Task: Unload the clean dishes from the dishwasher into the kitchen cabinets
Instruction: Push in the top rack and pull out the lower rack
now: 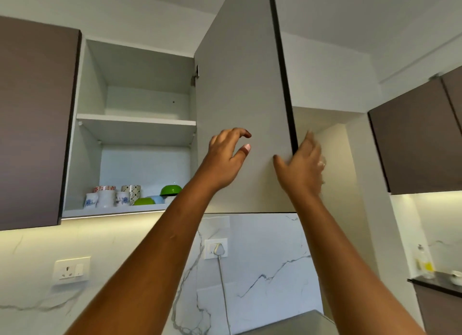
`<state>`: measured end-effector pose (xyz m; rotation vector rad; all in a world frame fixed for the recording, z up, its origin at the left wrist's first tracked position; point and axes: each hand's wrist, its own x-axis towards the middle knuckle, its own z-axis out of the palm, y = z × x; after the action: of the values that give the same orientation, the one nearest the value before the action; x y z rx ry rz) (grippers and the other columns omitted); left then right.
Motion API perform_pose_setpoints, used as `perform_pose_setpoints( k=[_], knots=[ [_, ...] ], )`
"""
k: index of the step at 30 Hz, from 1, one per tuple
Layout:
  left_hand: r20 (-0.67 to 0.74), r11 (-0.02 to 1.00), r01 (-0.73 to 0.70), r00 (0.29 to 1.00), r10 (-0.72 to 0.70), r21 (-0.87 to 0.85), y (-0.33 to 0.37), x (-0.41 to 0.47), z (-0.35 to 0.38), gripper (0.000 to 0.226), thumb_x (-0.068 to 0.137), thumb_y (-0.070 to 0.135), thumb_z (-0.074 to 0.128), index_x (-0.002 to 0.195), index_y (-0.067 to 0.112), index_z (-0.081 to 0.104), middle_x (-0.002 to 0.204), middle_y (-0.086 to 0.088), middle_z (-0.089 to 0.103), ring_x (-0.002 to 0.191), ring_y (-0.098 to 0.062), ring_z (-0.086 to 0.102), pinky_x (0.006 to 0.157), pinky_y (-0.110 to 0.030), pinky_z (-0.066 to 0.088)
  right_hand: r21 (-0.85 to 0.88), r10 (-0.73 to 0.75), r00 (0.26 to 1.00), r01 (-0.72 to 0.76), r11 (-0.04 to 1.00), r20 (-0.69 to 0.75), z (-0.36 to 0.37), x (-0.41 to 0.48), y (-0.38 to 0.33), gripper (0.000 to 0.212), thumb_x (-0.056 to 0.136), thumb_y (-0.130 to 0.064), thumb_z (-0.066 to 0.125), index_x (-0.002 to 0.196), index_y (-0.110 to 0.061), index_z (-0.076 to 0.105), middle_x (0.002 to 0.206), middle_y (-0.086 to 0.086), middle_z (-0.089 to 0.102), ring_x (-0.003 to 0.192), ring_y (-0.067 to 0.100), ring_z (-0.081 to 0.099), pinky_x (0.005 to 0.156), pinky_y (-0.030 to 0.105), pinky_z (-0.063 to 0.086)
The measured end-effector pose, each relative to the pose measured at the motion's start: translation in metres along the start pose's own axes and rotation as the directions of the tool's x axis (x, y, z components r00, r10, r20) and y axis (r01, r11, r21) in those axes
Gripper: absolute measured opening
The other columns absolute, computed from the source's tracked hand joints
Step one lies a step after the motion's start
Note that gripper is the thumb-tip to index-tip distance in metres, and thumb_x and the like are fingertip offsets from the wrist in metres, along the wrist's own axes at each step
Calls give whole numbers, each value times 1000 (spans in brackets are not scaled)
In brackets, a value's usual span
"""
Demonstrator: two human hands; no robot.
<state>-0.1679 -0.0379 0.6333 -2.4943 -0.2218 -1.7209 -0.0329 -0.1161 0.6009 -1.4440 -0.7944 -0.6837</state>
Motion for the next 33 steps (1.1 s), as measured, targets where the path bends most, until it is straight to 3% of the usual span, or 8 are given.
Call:
perform_pose_setpoints(
  k=[4, 11, 17, 20, 24, 27, 29, 33],
  knots=[
    [79, 999, 6, 997, -2, -38, 20, -12, 10, 35, 100, 29, 38, 134, 25, 42, 143, 1, 39, 134, -19, 29, 99, -25, 25, 276, 16, 983, -67, 959, 182, -1, -12, 10, 48, 92, -27, 60, 132, -8, 42, 130, 12, 56, 115, 30, 57, 93, 33, 48],
    [13, 927, 163, 986, -169, -337, 27, -44, 4, 51, 99, 35, 37, 147, 33, 20, 153, 5, 26, 140, -17, 25, 116, -35, 23, 419, -218, 966, 140, 897, 143, 16, -76, -37, 41, 99, -26, 45, 139, -16, 38, 120, 8, 62, 105, 20, 63, 82, 23, 49],
    [-107, 826, 257, 929, -354, -502, -10, -67, -81, 55, 101, 15, 34, 147, 37, 14, 153, 3, 27, 138, -18, 32, 114, -38, 31, 678, -492, 853, 259, 688, 172, 72, -164, -99, 68, 98, -16, 45, 148, -31, 3, 158, -5, 17, 144, 8, 22, 117, 25, 24],
    [-216, 895, 283, 904, -369, -345, -43, -84, -117, 52, 102, 21, 31, 147, 39, 13, 156, 6, 20, 142, -19, 26, 113, -38, 29, 646, -573, 784, 312, 696, 239, 115, -197, -120, 72, 98, -28, 46, 148, -29, -6, 157, -15, -8, 147, 6, -3, 117, 20, 8],
    [-397, 913, 407, 836, -380, -16, -101, -105, -139, 55, 101, 18, 34, 149, 30, 10, 158, 2, 15, 142, -21, 26, 102, -25, 30, 555, -664, 658, 423, 716, 354, 166, -221, -133, 68, 97, -41, 44, 152, -22, 9, 160, -6, -1, 148, 13, -1, 118, 30, 13],
    [-489, 865, 465, 809, -327, 190, -161, -128, -154, 54, 101, 19, 34, 150, 21, 11, 158, 0, 16, 143, -23, 23, 109, -30, 29, 440, -685, 570, 526, 728, 453, 212, -227, -135, 70, 93, -59, 21, 152, -26, 2, 160, -7, -4, 147, 13, -7, 120, 36, 5],
    [-478, 854, 450, 829, -291, 260, -199, -140, -162, 54, 101, 18, 32, 151, 16, 11, 158, -1, 16, 144, -23, 21, 112, -30, 24, 363, -652, 574, 545, 756, 495, 244, -219, -130, 78, 84, -68, 5, 151, -29, -4, 159, -7, -8, 147, 15, -10, 119, 43, 4],
    [-323, 707, 400, 913, -251, 583, -276, -154, -189, 54, 101, 22, 27, 150, 14, 6, 159, -4, 5, 147, -26, 6, 116, -43, 17, 123, -606, 615, 644, 755, 504, 320, -201, -124, 66, 94, -59, 15, 149, -32, -8, 160, -2, -4, 148, 24, 0, 117, 54, 11]
  ],
)
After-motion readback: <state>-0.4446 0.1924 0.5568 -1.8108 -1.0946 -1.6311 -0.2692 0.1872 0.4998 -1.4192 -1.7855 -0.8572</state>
